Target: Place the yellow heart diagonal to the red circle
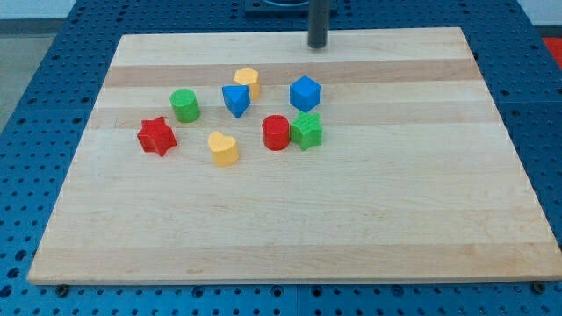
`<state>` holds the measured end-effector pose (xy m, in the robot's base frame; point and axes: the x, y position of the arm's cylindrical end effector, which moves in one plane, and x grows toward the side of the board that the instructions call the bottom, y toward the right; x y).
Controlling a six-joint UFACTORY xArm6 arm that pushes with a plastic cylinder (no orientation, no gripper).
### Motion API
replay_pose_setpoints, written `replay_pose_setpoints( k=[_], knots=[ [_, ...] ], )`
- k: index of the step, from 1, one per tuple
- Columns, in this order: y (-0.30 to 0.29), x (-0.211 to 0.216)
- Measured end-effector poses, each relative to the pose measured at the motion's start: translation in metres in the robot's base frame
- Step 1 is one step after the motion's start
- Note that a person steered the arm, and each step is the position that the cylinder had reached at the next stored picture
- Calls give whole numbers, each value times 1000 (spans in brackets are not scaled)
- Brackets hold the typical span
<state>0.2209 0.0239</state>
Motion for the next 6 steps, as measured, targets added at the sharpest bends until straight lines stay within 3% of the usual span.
replay_pose_setpoints(
  k=[3,4,6],
  knots=[
    [-170,12],
    [-229,45],
    [-312,162]
  ],
)
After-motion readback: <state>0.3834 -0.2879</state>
